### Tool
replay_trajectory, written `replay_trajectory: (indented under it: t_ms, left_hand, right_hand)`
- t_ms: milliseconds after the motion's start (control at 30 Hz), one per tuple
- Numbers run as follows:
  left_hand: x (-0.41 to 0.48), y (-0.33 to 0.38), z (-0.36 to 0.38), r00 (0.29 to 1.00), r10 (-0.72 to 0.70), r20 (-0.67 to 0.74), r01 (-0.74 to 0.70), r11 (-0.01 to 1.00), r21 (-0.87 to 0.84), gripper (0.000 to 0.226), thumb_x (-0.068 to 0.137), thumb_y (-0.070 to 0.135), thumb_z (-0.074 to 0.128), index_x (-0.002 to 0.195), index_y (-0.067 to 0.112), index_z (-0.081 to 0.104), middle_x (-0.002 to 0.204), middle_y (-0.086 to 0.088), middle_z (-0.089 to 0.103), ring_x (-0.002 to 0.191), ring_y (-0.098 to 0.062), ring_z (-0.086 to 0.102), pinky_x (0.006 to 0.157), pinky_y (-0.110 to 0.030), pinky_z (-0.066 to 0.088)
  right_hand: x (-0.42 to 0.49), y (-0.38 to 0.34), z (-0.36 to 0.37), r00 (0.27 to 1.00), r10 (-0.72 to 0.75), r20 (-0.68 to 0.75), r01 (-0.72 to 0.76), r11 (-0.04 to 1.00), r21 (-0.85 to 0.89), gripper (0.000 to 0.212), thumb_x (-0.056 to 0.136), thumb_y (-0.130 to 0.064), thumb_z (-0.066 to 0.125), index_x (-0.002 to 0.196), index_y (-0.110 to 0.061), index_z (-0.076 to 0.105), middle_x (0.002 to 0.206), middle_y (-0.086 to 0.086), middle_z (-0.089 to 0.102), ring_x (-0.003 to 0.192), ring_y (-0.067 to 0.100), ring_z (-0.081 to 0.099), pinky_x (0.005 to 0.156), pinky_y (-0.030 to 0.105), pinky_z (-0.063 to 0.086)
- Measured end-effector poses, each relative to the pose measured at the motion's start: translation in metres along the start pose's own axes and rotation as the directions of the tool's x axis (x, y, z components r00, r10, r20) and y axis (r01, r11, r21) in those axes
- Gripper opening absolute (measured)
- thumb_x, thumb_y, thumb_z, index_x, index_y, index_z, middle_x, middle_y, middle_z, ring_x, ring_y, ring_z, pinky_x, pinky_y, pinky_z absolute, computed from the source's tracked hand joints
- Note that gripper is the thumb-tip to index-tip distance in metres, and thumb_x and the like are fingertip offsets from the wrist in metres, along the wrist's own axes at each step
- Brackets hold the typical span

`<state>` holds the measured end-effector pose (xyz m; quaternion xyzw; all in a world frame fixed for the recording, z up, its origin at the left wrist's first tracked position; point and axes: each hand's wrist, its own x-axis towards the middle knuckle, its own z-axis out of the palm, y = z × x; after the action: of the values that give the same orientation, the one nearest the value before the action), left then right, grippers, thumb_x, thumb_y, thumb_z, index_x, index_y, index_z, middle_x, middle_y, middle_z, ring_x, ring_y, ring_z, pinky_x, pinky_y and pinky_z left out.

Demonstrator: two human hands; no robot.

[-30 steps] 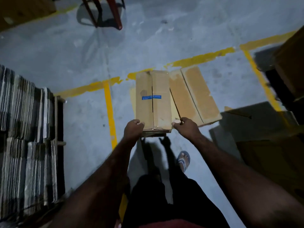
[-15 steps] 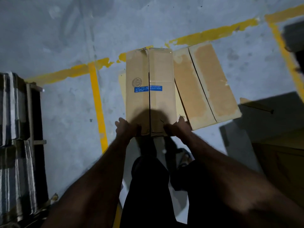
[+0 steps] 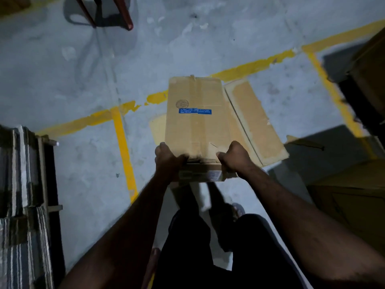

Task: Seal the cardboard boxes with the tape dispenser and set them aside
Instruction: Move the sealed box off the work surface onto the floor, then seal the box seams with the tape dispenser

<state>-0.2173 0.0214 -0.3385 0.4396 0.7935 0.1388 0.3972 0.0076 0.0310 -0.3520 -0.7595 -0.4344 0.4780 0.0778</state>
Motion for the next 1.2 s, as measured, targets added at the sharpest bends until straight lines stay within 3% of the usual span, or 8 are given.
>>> replay_trajectory:
  t_ms: [167,233,333,600,733,867,1033,1200]
  left_hand:
    - [-0.03,0.088,-0.045,0.99,0.136,-0.022,-0.136,0.99,-0.031,0.065,0.078,0.04,0.082,0.122,0.004,0.05,0.127,-0.016,0.048,0.113,-0.036,0.054,0.097,-0.053,0.05]
    - [-0.038,0.135,-0.061,0.975,0.221,-0.023,-0.221,0.974,-0.039,0.075,0.077,0.043,0.081,0.131,0.002,0.049,0.133,-0.019,0.046,0.12,-0.037,0.051,0.101,-0.052,0.047]
    - [-0.049,0.216,-0.085,0.93,0.367,-0.018,-0.367,0.929,-0.046,0.087,0.077,0.047,0.08,0.141,0.002,0.043,0.141,-0.021,0.042,0.129,-0.039,0.045,0.108,-0.051,0.042]
    - [-0.144,0.398,-0.125,0.636,0.77,-0.056,-0.754,0.605,-0.255,0.083,0.076,0.044,0.076,0.15,0.022,0.045,0.141,-0.003,0.038,0.134,-0.024,0.047,0.116,-0.04,0.039]
    - [-0.225,0.465,-0.101,0.496,0.868,-0.024,-0.813,0.455,-0.364,0.074,0.085,0.033,0.08,0.15,0.021,0.046,0.13,0.006,0.034,0.129,-0.012,0.049,0.113,-0.029,0.039]
    - [-0.308,0.512,-0.053,0.335,0.94,0.059,-0.868,0.333,-0.368,0.082,0.077,0.047,0.077,0.149,0.021,0.048,0.126,0.005,0.034,0.127,-0.016,0.051,0.115,-0.033,0.039]
    - [-0.392,0.545,0.034,0.131,0.973,0.19,-0.934,0.185,-0.306,0.072,0.08,0.055,0.071,0.142,0.023,0.056,0.13,-0.004,0.05,0.122,-0.022,0.052,0.11,-0.039,0.044]
    - [-0.46,0.552,0.12,0.035,0.942,0.335,-0.937,0.148,-0.317,0.074,0.078,0.063,0.061,0.142,0.027,0.056,0.139,-0.004,0.054,0.128,-0.025,0.052,0.105,-0.049,0.049]
  right_hand:
    - [-0.073,-0.065,-0.103,0.984,-0.122,-0.126,0.121,0.993,-0.014,0.052,0.08,-0.032,0.079,0.119,-0.012,0.05,0.11,0.012,0.064,0.098,0.033,0.062,0.078,0.051,0.057]
    - [-0.105,-0.091,-0.147,0.963,-0.188,-0.193,0.192,0.981,-0.001,0.071,0.083,-0.026,0.077,0.146,-0.021,0.044,0.135,0.007,0.058,0.113,0.031,0.059,0.089,0.05,0.055]
    - [-0.145,-0.123,-0.211,0.909,-0.238,-0.343,0.257,0.966,0.01,0.07,0.084,-0.024,0.075,0.148,-0.021,0.047,0.139,0.008,0.058,0.117,0.028,0.059,0.093,0.048,0.053]
    - [-0.278,-0.16,-0.354,0.657,-0.191,-0.729,0.335,0.941,0.055,0.074,0.075,-0.037,0.083,0.141,-0.019,0.055,0.139,0.002,0.06,0.124,0.019,0.057,0.1,0.038,0.049]
    - [-0.358,-0.129,-0.411,0.473,-0.113,-0.874,0.295,0.955,0.037,0.066,0.079,-0.036,0.08,0.138,-0.021,0.056,0.135,0.006,0.062,0.125,0.024,0.054,0.102,0.033,0.042]
    - [-0.418,-0.064,-0.454,0.326,0.011,-0.945,0.247,0.964,0.096,0.074,0.078,-0.04,0.08,0.145,-0.027,0.05,0.143,-0.003,0.056,0.133,0.018,0.049,0.109,0.034,0.04]
    - [-0.469,0.038,-0.481,0.221,0.18,-0.959,0.161,0.963,0.217,0.076,0.077,-0.047,0.081,0.144,-0.027,0.051,0.145,0.001,0.054,0.127,0.025,0.054,0.098,0.049,0.053]
    - [-0.499,0.126,-0.495,0.171,0.337,-0.926,0.024,0.938,0.346,0.072,0.081,-0.048,0.078,0.144,-0.027,0.051,0.143,0.005,0.056,0.118,0.028,0.059,0.087,0.051,0.057]
